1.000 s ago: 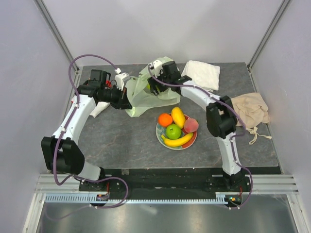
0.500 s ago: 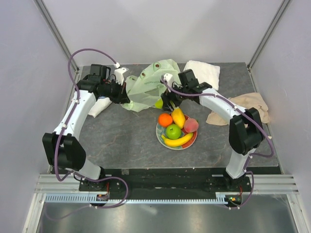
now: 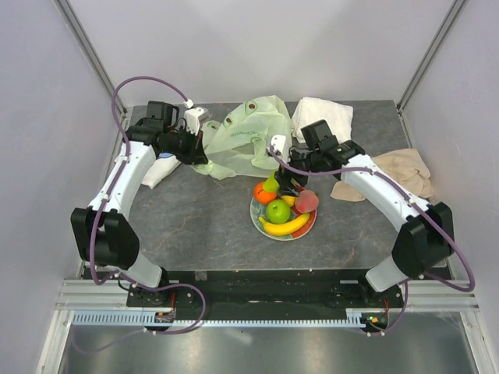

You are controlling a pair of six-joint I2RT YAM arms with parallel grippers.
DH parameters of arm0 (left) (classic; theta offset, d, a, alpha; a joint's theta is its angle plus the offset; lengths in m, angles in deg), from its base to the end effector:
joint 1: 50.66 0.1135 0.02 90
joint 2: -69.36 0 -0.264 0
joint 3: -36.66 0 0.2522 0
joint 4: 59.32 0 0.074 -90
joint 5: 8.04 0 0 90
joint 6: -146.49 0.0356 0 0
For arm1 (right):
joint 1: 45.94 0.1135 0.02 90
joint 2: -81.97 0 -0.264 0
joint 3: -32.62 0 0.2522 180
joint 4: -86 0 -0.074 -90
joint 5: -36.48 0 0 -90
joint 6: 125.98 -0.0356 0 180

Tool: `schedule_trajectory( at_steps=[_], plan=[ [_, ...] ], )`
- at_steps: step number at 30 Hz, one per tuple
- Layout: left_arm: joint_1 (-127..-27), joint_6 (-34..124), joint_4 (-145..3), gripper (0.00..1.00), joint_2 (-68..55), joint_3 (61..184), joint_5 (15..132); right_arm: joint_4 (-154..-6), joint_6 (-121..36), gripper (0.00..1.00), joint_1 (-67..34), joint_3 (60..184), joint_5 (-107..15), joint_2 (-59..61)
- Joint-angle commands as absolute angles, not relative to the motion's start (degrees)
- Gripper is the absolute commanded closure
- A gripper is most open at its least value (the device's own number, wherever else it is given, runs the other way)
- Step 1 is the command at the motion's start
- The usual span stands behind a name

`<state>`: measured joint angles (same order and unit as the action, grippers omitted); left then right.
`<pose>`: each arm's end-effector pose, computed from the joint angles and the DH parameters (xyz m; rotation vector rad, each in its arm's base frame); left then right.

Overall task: Take the fake fruits out of the plastic bag
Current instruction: Place the fake fruit on the plate.

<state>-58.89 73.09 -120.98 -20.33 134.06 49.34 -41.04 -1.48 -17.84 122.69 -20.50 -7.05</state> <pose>0.3235 -0.0662 0.3273 0.7403 2.2984 -0.6444 0.2835 0.1734 0.3003 -1.4406 1.9019 0.6567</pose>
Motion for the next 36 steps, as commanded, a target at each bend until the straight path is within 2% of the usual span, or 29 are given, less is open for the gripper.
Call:
schedule_trajectory(
  at_steps=[1, 9, 13, 17, 25, 36],
  plan=[
    [-59.1, 75.4, -121.1, 0.98, -19.6, 134.6, 49.7, -33.2, 7.9, 0.39, -18.2, 119.4, -20.9, -1.3],
    [-59.1, 75.4, -121.0, 0.98, -18.2, 135.6, 47.9, -30.6, 9.4, 0.39, -18.5, 118.9, -25.3, -0.1],
    [-59.1, 74.4, -121.3, 0.98, -17.2, 136.6, 47.2, -34.4, -8.3, 0.4, -18.7, 122.7, -29.3, -5.0],
    [-59.1, 74.9, -121.3, 0.98, -16.3, 135.4, 46.2, -38.1, -14.3, 0.39, -19.3, 122.5, -27.9, -7.2],
    [-59.1, 76.2, -121.9, 0.98, -16.2, 135.7, 47.7, -38.3, -13.4, 0.37, -19.7, 125.7, -27.2, -12.8],
    [-59.1, 77.8, -122.9, 0.98, -16.7, 136.4, 49.3, -37.0, -12.3, 0.33, -19.9, 124.0, -25.0, -16.0]
  ],
)
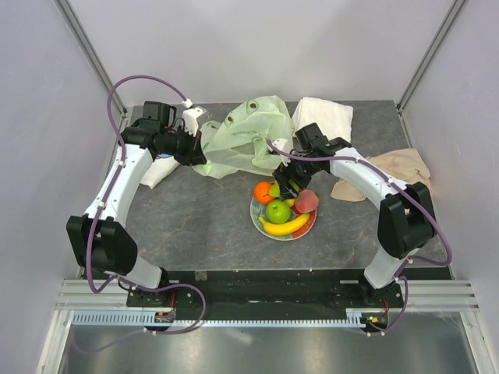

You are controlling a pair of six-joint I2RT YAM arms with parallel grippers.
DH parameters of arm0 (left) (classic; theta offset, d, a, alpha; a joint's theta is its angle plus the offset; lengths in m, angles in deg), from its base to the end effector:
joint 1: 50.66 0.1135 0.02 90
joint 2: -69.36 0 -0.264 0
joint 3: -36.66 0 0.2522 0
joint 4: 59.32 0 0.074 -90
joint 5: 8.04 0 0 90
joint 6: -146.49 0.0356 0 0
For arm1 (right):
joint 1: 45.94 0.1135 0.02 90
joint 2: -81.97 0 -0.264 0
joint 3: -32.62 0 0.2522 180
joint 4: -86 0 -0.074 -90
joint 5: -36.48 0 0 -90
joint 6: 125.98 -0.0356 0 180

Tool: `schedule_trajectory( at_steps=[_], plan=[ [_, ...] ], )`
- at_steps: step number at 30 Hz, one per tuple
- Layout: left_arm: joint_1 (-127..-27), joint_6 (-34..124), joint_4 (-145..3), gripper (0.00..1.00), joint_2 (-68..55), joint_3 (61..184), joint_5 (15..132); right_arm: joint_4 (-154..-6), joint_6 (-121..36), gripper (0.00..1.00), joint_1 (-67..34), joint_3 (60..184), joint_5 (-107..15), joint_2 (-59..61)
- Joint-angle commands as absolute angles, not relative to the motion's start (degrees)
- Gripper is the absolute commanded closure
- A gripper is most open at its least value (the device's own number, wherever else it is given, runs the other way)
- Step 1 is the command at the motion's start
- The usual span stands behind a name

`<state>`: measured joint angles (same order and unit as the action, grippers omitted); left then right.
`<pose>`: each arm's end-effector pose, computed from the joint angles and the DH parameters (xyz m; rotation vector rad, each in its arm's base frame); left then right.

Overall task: Take the fake fruits out of the plastic bag
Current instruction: Place the fake fruit on the plate.

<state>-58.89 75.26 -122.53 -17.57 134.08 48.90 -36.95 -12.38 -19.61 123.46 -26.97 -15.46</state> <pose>0.3107 -0.0646 0.3404 0.7860 2.2548 -0.6286 0.3081 0.1702 0.2515 -1.2397 2.3192 0.6340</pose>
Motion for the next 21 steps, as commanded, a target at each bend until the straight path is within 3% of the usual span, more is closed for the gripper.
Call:
schedule_trajectory(
  at_steps=[1, 21],
  plan=[
    [-59.1, 77.8, -123.0, 0.98, -16.7, 136.5, 49.3, -36.9, -12.3, 0.32, -20.0, 124.1, -25.1, -16.2],
    [-59.1, 78.1, -123.0, 0.98, -16.9, 137.5, 49.2, -38.6, -12.4, 0.21, -20.1, 122.5, -26.9, -16.2]
  ],
)
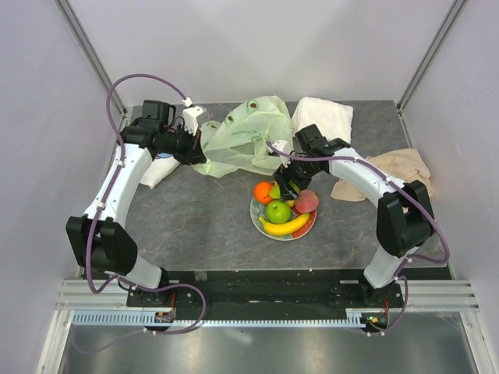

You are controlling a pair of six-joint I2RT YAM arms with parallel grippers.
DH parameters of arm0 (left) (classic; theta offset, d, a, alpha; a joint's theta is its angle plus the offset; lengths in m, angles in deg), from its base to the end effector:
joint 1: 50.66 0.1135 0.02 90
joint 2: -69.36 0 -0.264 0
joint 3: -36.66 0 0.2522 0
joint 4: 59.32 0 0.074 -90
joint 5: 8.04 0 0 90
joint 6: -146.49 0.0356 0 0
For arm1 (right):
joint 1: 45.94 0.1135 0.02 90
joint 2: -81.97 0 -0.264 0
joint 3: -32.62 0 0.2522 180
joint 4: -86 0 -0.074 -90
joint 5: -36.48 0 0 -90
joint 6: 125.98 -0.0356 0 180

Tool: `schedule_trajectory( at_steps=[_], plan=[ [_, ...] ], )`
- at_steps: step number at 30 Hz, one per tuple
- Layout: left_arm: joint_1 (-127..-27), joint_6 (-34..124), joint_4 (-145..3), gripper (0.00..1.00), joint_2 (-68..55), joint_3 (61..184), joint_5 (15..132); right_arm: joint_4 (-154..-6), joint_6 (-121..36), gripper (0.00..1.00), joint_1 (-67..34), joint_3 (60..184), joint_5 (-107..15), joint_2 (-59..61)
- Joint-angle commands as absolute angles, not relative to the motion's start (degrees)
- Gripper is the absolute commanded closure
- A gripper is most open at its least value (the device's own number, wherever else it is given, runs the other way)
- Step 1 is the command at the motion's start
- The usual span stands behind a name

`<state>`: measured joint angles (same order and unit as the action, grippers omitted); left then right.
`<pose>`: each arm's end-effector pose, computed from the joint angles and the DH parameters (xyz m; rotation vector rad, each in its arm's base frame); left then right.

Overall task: Take the fake fruits out of the plastic bag
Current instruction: Place the fake fruit on the plate, then adjust the plastic bag at the center of the board.

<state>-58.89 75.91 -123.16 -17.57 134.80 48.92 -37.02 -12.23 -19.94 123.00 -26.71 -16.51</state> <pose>0.3102 -0.0645 0.3436 0.7982 2.2475 -0.6223 0.3104 0.1693 0.2432 -1.2401 2.3432 0.6423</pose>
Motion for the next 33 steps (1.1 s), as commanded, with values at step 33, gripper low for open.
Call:
schedule_trajectory(
  at_steps=[33],
  plan=[
    [-59.2, 71.6, -121.3, 0.98, -15.2, 138.1, 40.3, -43.0, -20.4, 0.15, -19.8, 146.5, -19.8, -22.9]
  ],
)
